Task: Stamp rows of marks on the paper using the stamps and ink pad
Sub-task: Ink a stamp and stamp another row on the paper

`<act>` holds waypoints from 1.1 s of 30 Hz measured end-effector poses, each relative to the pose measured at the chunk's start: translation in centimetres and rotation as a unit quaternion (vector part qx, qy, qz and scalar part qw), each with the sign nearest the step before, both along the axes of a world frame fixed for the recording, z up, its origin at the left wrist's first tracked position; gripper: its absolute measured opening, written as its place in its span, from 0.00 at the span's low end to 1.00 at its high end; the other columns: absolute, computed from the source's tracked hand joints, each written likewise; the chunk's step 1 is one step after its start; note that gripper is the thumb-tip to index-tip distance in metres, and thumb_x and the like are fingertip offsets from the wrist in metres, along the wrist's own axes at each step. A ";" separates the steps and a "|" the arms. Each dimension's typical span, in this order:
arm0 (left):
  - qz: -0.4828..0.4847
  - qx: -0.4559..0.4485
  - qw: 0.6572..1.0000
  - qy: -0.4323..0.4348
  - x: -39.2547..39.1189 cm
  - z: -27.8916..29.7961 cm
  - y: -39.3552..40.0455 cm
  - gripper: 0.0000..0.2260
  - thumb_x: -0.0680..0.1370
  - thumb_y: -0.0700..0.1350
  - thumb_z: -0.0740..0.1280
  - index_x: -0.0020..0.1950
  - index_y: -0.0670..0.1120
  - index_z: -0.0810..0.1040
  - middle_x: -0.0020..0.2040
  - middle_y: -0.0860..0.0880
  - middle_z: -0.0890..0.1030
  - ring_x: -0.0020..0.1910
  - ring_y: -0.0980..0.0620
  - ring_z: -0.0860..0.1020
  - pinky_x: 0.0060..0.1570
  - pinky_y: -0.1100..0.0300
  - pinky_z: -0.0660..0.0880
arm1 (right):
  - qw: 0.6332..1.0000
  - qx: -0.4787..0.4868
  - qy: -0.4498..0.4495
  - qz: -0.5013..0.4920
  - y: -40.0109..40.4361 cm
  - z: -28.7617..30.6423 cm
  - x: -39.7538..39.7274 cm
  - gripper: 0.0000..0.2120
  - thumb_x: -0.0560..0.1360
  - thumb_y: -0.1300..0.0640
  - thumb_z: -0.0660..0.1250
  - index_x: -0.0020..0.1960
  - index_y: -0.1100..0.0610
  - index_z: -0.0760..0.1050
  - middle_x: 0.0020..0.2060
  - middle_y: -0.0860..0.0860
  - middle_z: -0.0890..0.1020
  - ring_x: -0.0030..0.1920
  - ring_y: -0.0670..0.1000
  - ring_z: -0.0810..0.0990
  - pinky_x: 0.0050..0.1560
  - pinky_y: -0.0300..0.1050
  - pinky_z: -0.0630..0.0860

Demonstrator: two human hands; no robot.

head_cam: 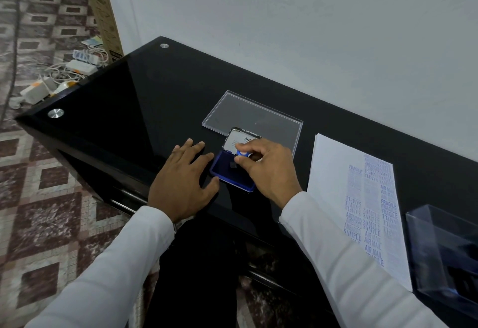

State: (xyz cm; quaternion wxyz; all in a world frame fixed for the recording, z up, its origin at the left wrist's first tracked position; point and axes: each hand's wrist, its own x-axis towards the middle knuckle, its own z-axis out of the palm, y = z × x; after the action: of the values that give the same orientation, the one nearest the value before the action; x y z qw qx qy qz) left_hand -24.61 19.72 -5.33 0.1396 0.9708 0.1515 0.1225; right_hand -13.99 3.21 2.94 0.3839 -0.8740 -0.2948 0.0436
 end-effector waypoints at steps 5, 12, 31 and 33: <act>-0.001 -0.002 1.000 0.005 0.1 0.0 0.1 0.31 0.76 0.66 0.56 0.75 0.53 0.70 0.79 0.49 0.65 0.80 0.47 0.56 0.78 0.51 0.47 | 1.000 0.006 0.000 0.005 -0.1 0.0 -0.1 0.09 0.72 0.57 0.76 0.53 0.53 0.84 0.50 0.46 0.84 0.44 0.43 0.81 0.51 0.37 0.79; 0.002 -0.002 1.000 0.004 0.1 0.1 0.0 0.30 0.76 0.65 0.57 0.75 0.54 0.69 0.79 0.49 0.65 0.80 0.48 0.56 0.77 0.51 0.47 | 1.000 0.002 0.001 0.005 -0.1 0.0 -0.1 0.12 0.75 0.56 0.74 0.58 0.53 0.83 0.55 0.47 0.84 0.42 0.41 0.78 0.51 0.37 0.78; -0.006 -0.044 0.999 0.016 0.2 1.2 -0.1 0.29 0.78 0.63 0.62 0.76 0.53 0.68 0.79 0.48 0.63 0.80 0.47 0.54 0.78 0.50 0.47 | 1.000 0.010 0.002 0.001 -0.4 -0.2 -0.2 0.13 0.76 0.56 0.73 0.60 0.51 0.82 0.56 0.47 0.83 0.42 0.41 0.79 0.48 0.31 0.78; -0.003 -0.053 0.999 0.006 0.2 1.6 -0.2 0.28 0.78 0.61 0.65 0.76 0.53 0.68 0.79 0.49 0.63 0.80 0.48 0.54 0.77 0.50 0.48 | 1.000 0.024 0.003 -0.004 -0.8 -0.2 -0.1 0.13 0.76 0.56 0.73 0.61 0.51 0.82 0.56 0.47 0.82 0.44 0.40 0.79 0.46 0.28 0.77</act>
State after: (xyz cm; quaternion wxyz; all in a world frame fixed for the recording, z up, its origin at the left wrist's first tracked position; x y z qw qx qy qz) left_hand -24.39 19.49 -3.68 0.1908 0.9631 0.1558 0.1081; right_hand -14.11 2.38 2.78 0.4055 -0.8658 -0.2908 0.0376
